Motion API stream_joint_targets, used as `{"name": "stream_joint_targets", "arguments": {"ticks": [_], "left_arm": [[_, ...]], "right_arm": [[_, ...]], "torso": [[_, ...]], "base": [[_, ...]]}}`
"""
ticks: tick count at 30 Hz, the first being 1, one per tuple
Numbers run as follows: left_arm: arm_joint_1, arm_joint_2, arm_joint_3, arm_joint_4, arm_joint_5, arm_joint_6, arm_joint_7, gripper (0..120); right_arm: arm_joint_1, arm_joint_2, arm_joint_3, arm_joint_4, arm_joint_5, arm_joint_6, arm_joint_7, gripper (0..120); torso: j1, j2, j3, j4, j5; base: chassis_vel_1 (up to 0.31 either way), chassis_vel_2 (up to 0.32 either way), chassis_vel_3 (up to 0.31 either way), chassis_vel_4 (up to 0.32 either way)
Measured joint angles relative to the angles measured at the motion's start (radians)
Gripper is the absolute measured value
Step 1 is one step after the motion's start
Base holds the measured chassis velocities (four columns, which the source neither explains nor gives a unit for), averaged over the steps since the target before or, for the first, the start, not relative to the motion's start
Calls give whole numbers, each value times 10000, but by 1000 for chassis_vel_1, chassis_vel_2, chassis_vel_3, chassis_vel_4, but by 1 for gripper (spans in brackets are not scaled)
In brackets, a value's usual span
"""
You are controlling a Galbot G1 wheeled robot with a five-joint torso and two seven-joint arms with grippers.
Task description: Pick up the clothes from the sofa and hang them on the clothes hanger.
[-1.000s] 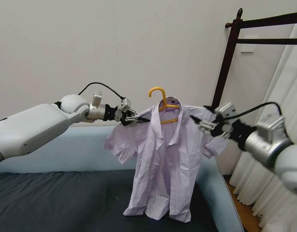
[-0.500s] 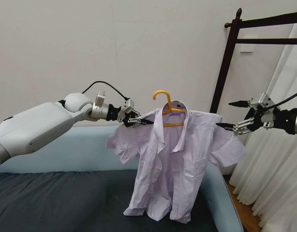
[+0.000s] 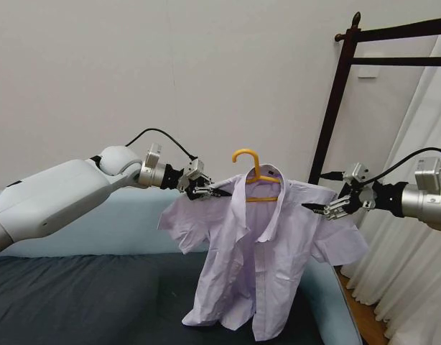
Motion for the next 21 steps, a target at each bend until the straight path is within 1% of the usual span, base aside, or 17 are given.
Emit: {"name": "stream_joint_targets", "arguments": {"ticks": [6, 7, 9, 11, 12, 13, 15, 16, 17, 18, 19, 20, 21], "left_arm": [[25, 58, 46, -304, 191, 16, -10, 1], [26, 81, 65, -337, 238, 15, -9, 1], [26, 90, 79, -351, 251, 14, -8, 1], [20, 98, 132, -376, 294, -1, -5, 1], [10, 91, 136, -376, 296, -4, -5, 1], [10, 91, 136, -376, 296, -4, -5, 1], [-18, 57, 144, -370, 299, -11, -6, 1], [-26, 45, 144, -370, 299, -15, -10, 1], [-26, 45, 144, -370, 299, -15, -10, 1], [-26, 41, 144, -379, 300, -19, -13, 1], [-22, 39, 143, -384, 323, -43, -17, 1], [-11, 39, 144, -384, 346, -61, -19, 1], [-11, 39, 144, -384, 346, -61, -19, 1]], "right_arm": [[87, 132, -104, -56, 47, -347, -55, 100], [68, 132, -127, -45, 64, -356, -55, 96], [62, 132, -135, -39, 65, -357, -56, 94], [49, 150, -176, 12, 79, -359, -63, 84], [52, 170, -189, 26, 80, -360, -63, 81], [52, 170, -189, 26, 80, -360, -63, 81], [68, 207, -257, 79, 77, -372, -74, 70], [69, 209, -302, 116, 68, -375, -100, 64], [69, 209, -302, 116, 68, -375, -100, 64], [69, 215, -330, 147, 66, -379, -110, 61], [69, 226, -348, 174, 65, -388, -116, 54], [68, 227, -350, 182, 65, -390, -119, 51], [68, 227, -350, 182, 65, -390, -119, 51]], "torso": [[0, 0, 0, 2, -1], [-1, 0, 0, 2, -1], [0, 0, 0, 2, 0], [0, 0, 0, 3, -2], [0, 0, 0, 3, -3], [0, 0, 0, 3, -3], [0, 0, 0, 3, -1], [0, 0, 0, 3, -1], [0, 0, 0, 3, -1], [0, 0, 0, 2, -1], [0, 0, 0, 2, -1], [0, 0, 0, 2, -1], [0, 0, 0, 2, -1]], "base": [[0, 0, 0, 0], [0, 0, 0, 0], [0, 0, 0, 0], [0, 0, 0, 0], [0, 0, 0, 0], [0, 0, 0, 0], [0, 0, 0, 0], [0, 0, 0, 0], [0, 0, 0, 0], [0, 0, 0, 0], [0, 0, 0, 0], [0, 0, 0, 0], [0, 0, 0, 0]]}}
